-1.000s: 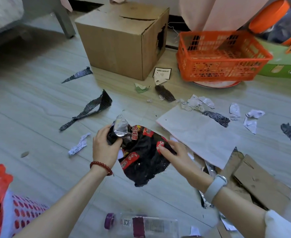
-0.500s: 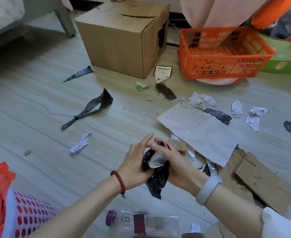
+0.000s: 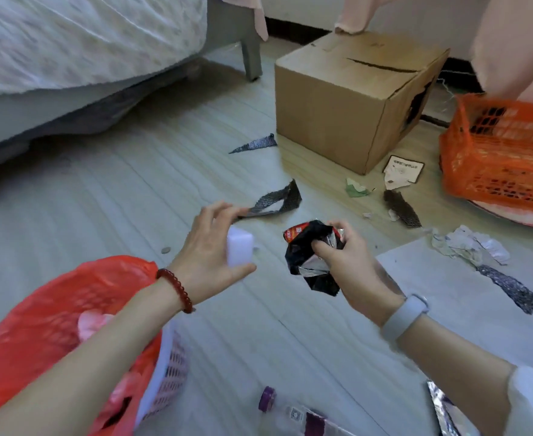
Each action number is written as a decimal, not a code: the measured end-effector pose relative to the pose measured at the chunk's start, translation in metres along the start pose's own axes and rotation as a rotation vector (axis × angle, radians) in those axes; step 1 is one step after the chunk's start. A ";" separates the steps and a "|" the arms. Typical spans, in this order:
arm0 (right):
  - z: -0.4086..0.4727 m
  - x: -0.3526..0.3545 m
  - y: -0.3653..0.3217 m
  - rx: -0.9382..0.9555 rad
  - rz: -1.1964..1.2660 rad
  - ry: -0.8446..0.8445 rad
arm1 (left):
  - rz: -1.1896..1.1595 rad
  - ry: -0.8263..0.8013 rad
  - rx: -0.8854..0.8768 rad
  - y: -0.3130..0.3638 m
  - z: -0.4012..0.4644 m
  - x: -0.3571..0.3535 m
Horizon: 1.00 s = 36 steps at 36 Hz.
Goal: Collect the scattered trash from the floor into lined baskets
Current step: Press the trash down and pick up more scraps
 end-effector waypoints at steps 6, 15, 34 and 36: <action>-0.002 -0.148 -0.058 0.160 -0.041 -0.269 | 0.075 0.148 0.316 -0.083 -0.093 0.098; -0.061 -0.337 -0.003 0.377 -0.375 -0.760 | 0.123 -0.222 0.816 -0.200 -0.233 0.050; -0.090 -0.413 0.124 0.649 -1.583 -1.363 | -0.072 0.104 0.929 -0.251 -0.291 0.067; -0.090 -0.417 0.137 0.625 -1.655 -1.380 | -0.210 0.297 0.900 -0.254 -0.291 0.065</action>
Point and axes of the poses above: each hand's wrist, its own z-axis towards the middle knuckle, its own x-axis out of the back of the hand, y = z × x, the point moved 8 cm from there along z, towards the middle knuckle, and after that the axes turned 6 degrees about -y, right-handed, at the moved point
